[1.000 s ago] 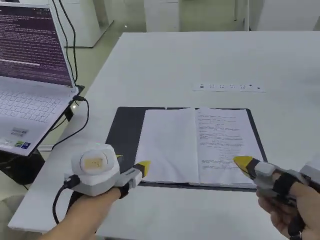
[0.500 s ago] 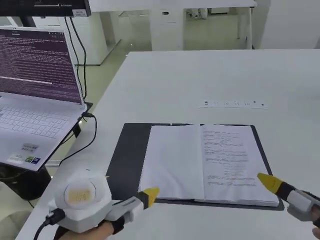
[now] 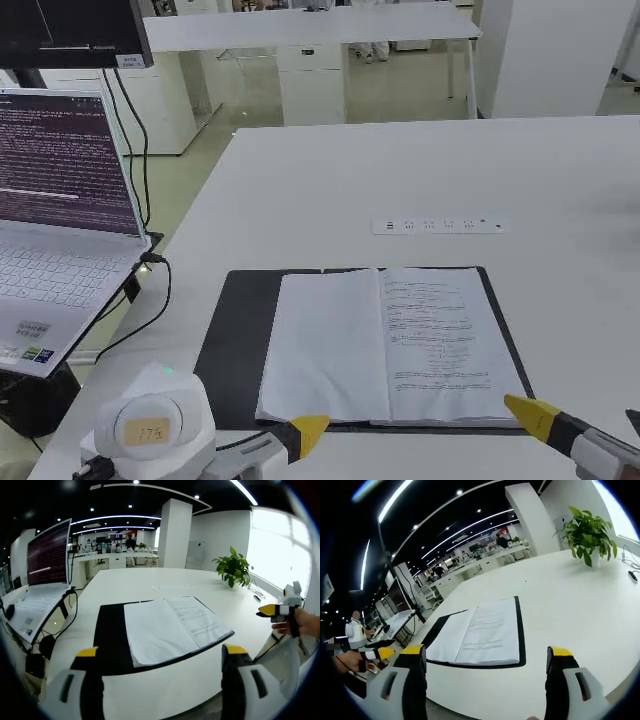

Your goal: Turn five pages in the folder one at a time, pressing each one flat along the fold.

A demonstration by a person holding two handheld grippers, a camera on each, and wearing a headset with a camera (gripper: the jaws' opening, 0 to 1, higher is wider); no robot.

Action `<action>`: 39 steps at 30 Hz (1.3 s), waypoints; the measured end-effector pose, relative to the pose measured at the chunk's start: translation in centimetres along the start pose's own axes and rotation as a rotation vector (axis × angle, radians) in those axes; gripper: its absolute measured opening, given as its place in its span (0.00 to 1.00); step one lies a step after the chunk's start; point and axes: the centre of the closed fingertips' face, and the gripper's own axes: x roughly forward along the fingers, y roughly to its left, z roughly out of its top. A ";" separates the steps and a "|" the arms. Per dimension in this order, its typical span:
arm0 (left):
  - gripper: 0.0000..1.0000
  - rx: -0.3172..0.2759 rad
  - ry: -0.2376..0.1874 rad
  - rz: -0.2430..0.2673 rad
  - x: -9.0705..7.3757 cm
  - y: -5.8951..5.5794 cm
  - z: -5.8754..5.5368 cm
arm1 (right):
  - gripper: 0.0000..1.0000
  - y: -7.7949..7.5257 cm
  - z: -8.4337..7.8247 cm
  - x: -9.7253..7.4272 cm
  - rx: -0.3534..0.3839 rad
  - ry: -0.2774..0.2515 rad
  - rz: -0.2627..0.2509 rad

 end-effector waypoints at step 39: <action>0.81 0.114 0.068 -0.183 9.5 -8.6 -0.2 | 0.96 -1.2 -1.4 -0.9 -0.021 0.033 0.019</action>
